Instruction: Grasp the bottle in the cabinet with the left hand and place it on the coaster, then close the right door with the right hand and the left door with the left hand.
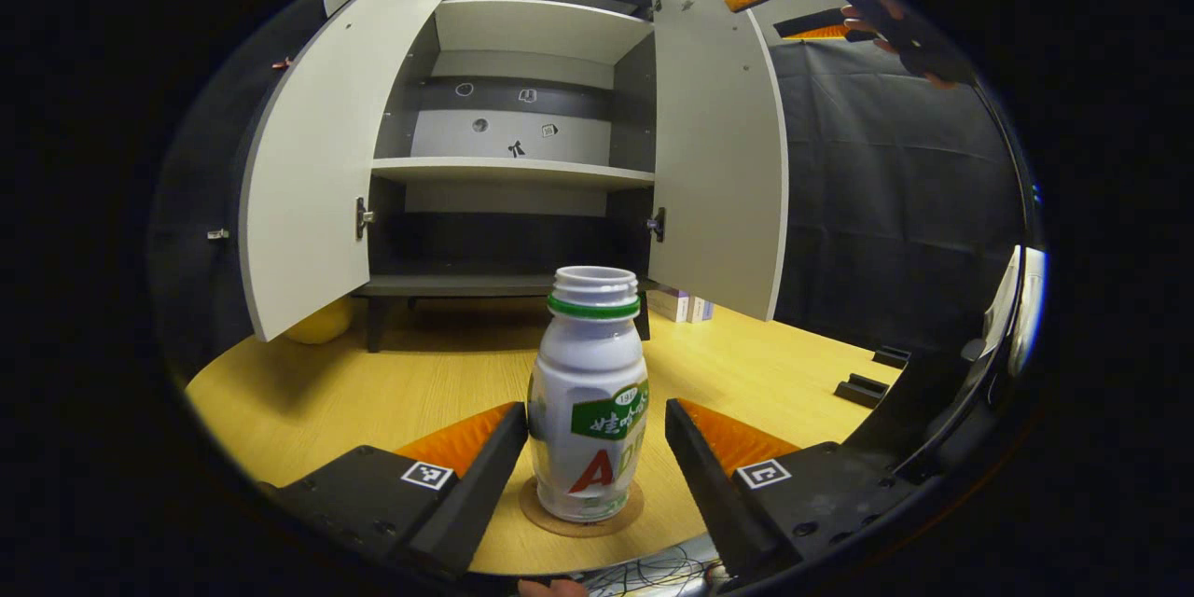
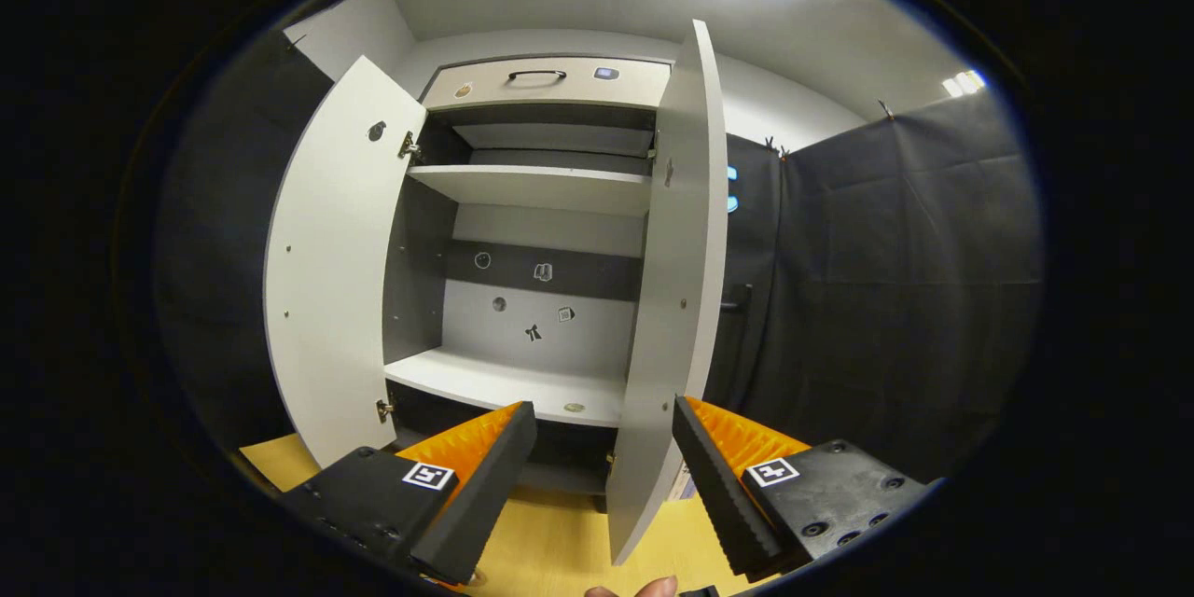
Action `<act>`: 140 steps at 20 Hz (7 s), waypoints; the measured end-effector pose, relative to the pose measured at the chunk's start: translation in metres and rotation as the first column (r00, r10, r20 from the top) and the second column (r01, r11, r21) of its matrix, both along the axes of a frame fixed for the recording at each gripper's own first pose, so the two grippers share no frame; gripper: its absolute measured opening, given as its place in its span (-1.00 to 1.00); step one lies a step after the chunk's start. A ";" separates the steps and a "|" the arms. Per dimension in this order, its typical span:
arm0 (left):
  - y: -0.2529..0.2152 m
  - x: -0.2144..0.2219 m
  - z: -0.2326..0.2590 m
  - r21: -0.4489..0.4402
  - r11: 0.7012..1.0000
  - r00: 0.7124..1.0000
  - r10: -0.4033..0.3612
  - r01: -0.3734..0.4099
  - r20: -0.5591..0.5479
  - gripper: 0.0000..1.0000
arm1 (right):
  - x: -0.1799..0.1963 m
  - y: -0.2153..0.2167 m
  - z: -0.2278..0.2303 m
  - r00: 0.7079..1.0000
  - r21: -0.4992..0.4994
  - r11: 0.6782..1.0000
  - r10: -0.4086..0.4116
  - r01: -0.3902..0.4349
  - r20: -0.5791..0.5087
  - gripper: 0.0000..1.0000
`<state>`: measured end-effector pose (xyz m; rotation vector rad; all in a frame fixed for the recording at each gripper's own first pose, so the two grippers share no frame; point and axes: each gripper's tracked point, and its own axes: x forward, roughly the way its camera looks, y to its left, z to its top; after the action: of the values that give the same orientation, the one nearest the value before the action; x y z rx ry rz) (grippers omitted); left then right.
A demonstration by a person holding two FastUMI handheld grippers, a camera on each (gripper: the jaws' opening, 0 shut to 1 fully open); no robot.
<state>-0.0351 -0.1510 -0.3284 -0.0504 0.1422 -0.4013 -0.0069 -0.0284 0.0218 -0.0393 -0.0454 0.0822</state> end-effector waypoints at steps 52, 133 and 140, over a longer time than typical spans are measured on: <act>0.168 0.029 0.328 0.004 0.912 0.904 0.406 -0.411 0.136 0.88 | 0.081 -0.122 -0.006 0.990 0.120 0.983 -0.132 0.138 -0.050 0.92; 0.291 0.089 0.338 -0.043 0.866 0.854 0.499 -0.499 0.146 0.84 | 0.036 -0.014 -0.028 0.995 0.038 0.999 0.017 -0.013 -0.102 0.95; 0.255 0.097 0.339 -0.064 0.892 0.883 0.451 -0.447 0.129 0.89 | 0.040 -0.026 -0.034 0.993 0.042 0.999 0.012 -0.007 -0.117 0.96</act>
<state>0.0621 0.1041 0.0105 -0.0847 -0.0190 0.0600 0.0329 -0.0544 -0.0123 0.0075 0.0700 0.0929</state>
